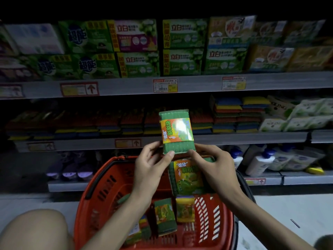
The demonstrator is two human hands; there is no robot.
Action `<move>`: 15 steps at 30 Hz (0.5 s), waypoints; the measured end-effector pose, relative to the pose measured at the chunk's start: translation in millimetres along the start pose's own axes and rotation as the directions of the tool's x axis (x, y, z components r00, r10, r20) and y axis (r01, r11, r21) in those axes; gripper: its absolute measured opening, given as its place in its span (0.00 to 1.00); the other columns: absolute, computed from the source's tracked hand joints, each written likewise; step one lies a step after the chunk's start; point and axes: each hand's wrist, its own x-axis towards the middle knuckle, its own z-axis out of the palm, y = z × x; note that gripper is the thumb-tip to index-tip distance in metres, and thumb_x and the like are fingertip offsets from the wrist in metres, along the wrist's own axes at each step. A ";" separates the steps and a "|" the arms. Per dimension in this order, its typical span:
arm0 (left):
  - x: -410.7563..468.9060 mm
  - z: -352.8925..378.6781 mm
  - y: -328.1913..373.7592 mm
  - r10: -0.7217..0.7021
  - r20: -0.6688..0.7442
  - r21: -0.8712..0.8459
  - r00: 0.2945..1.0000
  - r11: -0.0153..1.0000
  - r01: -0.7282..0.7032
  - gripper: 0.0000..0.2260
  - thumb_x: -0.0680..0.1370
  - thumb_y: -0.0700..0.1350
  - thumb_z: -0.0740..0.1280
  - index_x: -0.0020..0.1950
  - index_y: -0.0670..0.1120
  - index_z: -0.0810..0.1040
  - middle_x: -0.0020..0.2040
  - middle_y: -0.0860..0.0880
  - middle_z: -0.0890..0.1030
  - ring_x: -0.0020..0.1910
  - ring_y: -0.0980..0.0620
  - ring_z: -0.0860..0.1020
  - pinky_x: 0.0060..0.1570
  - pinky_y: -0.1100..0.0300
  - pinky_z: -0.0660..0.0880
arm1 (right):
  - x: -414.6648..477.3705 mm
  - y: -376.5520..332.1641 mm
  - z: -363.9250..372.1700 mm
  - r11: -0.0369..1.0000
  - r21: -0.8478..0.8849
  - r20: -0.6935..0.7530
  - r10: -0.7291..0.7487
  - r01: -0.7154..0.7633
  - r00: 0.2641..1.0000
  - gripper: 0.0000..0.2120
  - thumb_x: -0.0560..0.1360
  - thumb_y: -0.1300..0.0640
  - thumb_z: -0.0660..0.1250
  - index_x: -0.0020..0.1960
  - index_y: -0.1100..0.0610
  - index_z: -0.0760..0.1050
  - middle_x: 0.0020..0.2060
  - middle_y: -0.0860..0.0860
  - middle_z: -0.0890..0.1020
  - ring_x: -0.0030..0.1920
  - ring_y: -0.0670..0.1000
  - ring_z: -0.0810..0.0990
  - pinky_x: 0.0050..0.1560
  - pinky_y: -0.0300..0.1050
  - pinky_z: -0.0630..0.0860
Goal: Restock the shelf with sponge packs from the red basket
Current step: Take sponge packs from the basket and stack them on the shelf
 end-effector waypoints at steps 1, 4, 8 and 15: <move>-0.1 1.8 -1.1 0.005 0.001 0.014 1.000 1.000 -0.005 0.17 0.76 0.40 0.75 0.63 0.49 0.78 0.57 0.54 0.84 0.54 0.64 0.83 0.48 0.71 0.78 | 0.4 0.2 0.5 1.000 0.006 -0.006 0.009 -0.009 1.000 0.15 0.74 0.44 0.75 0.59 0.46 0.85 0.52 0.40 0.85 0.53 0.38 0.83 0.56 0.47 0.82; 2.1 6.8 -6.0 0.027 -0.031 0.046 0.999 0.999 -0.026 0.18 0.76 0.43 0.76 0.64 0.53 0.79 0.58 0.53 0.85 0.56 0.59 0.83 0.48 0.67 0.80 | 1.3 2.0 2.2 0.999 0.029 -0.017 0.028 -0.028 0.999 0.14 0.74 0.46 0.74 0.59 0.46 0.84 0.51 0.41 0.86 0.52 0.38 0.83 0.54 0.47 0.83; 7.6 13.3 -4.2 0.042 -0.082 0.090 0.996 0.995 -0.034 0.20 0.76 0.48 0.76 0.67 0.58 0.80 0.60 0.53 0.84 0.58 0.55 0.83 0.55 0.55 0.82 | 3.5 -3.6 1.0 0.976 0.207 0.023 0.070 -0.074 0.997 0.16 0.75 0.47 0.75 0.62 0.47 0.84 0.52 0.40 0.87 0.53 0.40 0.85 0.55 0.49 0.84; 18.0 40.6 6.7 -0.019 -0.126 -0.088 0.992 0.996 0.008 0.23 0.75 0.42 0.76 0.70 0.46 0.79 0.52 0.53 0.87 0.52 0.59 0.85 0.51 0.66 0.81 | 17.6 -13.9 -19.3 0.962 0.273 0.052 0.010 -0.024 0.999 0.21 0.75 0.50 0.75 0.68 0.44 0.79 0.50 0.40 0.87 0.49 0.45 0.87 0.50 0.53 0.85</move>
